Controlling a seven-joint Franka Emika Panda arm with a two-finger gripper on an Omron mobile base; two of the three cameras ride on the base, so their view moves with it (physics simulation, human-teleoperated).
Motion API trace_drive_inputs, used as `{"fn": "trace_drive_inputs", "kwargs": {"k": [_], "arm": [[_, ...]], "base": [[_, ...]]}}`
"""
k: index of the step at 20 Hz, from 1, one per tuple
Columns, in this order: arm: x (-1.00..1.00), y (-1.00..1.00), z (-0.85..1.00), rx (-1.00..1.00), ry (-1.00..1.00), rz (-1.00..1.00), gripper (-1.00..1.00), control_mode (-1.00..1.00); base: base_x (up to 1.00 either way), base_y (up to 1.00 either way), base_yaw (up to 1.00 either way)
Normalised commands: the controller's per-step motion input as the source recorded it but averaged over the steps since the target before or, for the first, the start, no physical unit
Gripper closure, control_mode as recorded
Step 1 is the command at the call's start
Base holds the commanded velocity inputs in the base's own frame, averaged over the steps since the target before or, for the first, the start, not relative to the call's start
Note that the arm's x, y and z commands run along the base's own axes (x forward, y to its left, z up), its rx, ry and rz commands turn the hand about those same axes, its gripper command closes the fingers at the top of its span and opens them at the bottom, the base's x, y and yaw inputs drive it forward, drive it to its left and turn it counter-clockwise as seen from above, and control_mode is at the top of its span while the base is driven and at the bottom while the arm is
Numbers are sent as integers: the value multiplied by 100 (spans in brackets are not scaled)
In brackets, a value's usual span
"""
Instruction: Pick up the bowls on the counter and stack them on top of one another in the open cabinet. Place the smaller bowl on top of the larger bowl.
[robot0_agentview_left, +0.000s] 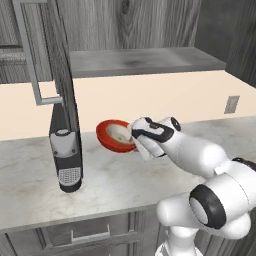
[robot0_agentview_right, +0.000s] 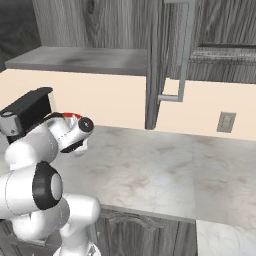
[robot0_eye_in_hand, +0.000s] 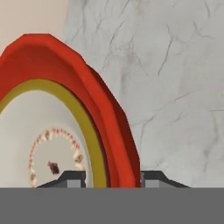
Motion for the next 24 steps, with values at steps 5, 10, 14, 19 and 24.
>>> {"fn": "trace_drive_inputs", "kwargs": {"k": [5,10,14,19,24], "arm": [[-88,-36,82,2,10,0,100,-100],[-44,-23,99,2,9,-2,100,-100],[-39,-21,100,5,4,-7,100,-100],[-63,-22,100,5,0,-6,100,-100],[-24,-1,100,0,0,-3,100,-100]], "base": [[0,0,0],[0,0,0],[0,0,0],[0,0,0],[0,0,0]]}}
